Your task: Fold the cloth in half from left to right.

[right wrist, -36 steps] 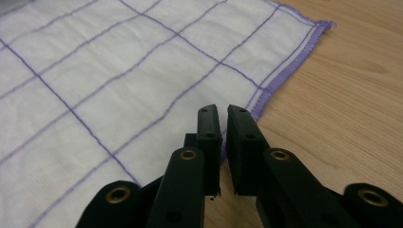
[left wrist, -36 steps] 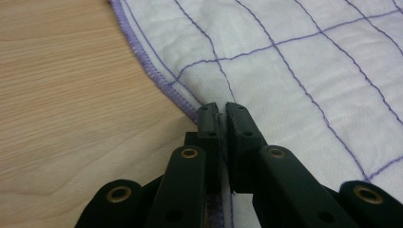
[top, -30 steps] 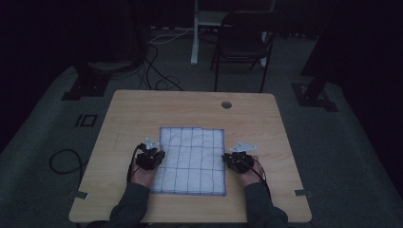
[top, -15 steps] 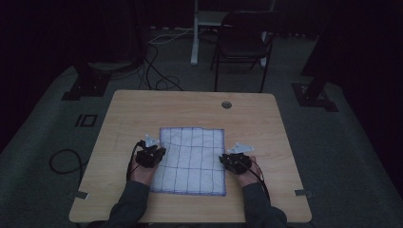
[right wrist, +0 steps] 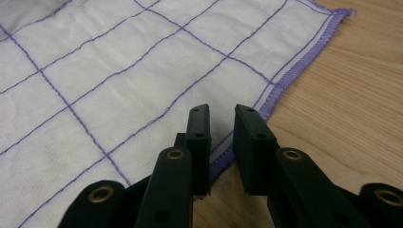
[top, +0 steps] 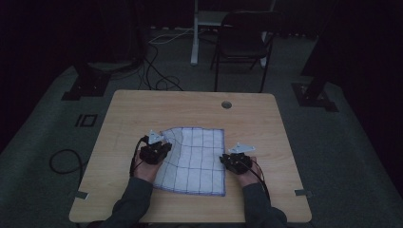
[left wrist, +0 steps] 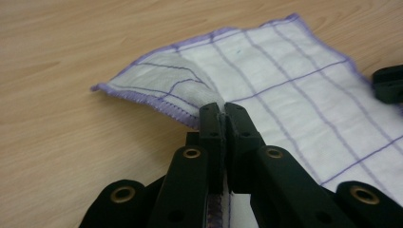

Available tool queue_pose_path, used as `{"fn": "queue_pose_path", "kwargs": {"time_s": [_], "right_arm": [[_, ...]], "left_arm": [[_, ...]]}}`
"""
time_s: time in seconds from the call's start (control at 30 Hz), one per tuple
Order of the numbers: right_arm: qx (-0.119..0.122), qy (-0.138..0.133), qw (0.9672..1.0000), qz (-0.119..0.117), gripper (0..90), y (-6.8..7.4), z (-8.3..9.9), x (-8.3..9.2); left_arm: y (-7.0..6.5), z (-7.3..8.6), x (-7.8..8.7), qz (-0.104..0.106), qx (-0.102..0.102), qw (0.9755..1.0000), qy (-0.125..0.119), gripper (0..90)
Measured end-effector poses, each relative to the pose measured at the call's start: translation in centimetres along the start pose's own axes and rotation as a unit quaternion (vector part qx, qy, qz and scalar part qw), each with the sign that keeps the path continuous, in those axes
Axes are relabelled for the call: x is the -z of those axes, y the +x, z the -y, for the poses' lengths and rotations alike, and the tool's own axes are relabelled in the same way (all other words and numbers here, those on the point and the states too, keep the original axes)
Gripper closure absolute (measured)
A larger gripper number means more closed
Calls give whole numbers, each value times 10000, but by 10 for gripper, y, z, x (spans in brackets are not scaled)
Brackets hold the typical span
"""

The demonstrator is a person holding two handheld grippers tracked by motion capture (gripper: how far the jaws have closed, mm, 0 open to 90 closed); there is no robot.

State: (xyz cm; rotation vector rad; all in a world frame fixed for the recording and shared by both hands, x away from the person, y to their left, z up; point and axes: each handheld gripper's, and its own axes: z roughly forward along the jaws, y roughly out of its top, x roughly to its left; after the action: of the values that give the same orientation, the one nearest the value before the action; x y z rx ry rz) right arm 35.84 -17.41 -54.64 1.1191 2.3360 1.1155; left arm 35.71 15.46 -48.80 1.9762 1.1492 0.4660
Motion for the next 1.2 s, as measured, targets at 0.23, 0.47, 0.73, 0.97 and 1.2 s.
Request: {"fn": "queue_pose_path", "kwargs": {"time_s": [0.23, 0.47, 0.73, 0.97, 1.2], "right_arm": [[-10, -4, 10000, -5, 771, 0, 0, 0], [-17, -4, 10000, -11, 765, 0, 0, 0], [-25, 0, 10000, 18, 716, -1, 0, 1], [-94, 28, 9999, 139, 649, -5, 1, 2], [-200, -48, 9994, 264, 645, -10, 2, 8]], "left_arm": [[-10, -11, 3, 141, -120, 9998, -125, 874], [-20, -20, 5, 245, -212, 9992, -255, 874], [-32, -29, 2, 385, -341, 9983, -283, 874], [-44, -35, -4, 502, -459, 9973, -270, 874], [-54, -39, -11, 597, -532, 9965, -253, 874]]}}
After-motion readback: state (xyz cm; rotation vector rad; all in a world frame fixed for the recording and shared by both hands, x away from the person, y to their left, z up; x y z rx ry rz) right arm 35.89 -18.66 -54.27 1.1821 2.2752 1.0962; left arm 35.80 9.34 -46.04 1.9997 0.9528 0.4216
